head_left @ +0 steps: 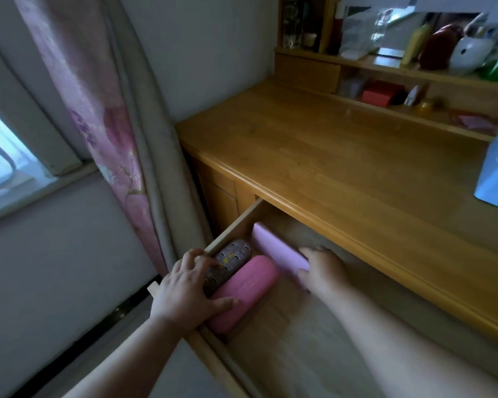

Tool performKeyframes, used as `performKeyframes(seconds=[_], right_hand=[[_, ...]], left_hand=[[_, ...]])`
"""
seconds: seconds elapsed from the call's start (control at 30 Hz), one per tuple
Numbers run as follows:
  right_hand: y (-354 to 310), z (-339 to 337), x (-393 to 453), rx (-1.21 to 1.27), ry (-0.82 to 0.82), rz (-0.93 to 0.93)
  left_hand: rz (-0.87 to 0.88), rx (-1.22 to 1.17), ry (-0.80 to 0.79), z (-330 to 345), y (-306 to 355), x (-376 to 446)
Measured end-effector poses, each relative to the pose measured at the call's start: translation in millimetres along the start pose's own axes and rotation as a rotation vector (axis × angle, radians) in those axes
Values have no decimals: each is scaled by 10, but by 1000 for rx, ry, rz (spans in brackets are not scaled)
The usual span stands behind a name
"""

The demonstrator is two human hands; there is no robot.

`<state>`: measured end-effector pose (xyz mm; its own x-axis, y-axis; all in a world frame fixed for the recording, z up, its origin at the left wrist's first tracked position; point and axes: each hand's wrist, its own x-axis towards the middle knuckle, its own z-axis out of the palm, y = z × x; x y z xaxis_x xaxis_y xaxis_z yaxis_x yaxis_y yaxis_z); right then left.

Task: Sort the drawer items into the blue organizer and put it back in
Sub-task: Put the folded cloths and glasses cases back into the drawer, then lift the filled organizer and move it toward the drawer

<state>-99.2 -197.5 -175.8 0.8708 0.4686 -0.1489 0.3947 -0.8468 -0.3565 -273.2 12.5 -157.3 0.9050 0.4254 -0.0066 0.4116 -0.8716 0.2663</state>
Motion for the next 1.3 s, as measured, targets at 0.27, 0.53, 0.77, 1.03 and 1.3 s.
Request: performKeyframes(seconds=[0.27, 0.53, 0.77, 1.03, 1.3], right_hand=[[-49, 21, -141, 133, -74, -141], [317, -458, -979, 198, 14, -213], [1000, -1205, -1557, 253, 175, 33], [2207, -2163, -1823, 132, 566, 282], [3082, -2660, -1409, -163, 537, 392]], left_hand=[[1, -1, -23, -13, 1, -13], [-19, 27, -94, -135, 123, -78], [394, -228, 48, -117, 1736, -214], [793, -361, 101, -126, 3468, 82], [749, -45, 166, -100, 4548, 1077]])
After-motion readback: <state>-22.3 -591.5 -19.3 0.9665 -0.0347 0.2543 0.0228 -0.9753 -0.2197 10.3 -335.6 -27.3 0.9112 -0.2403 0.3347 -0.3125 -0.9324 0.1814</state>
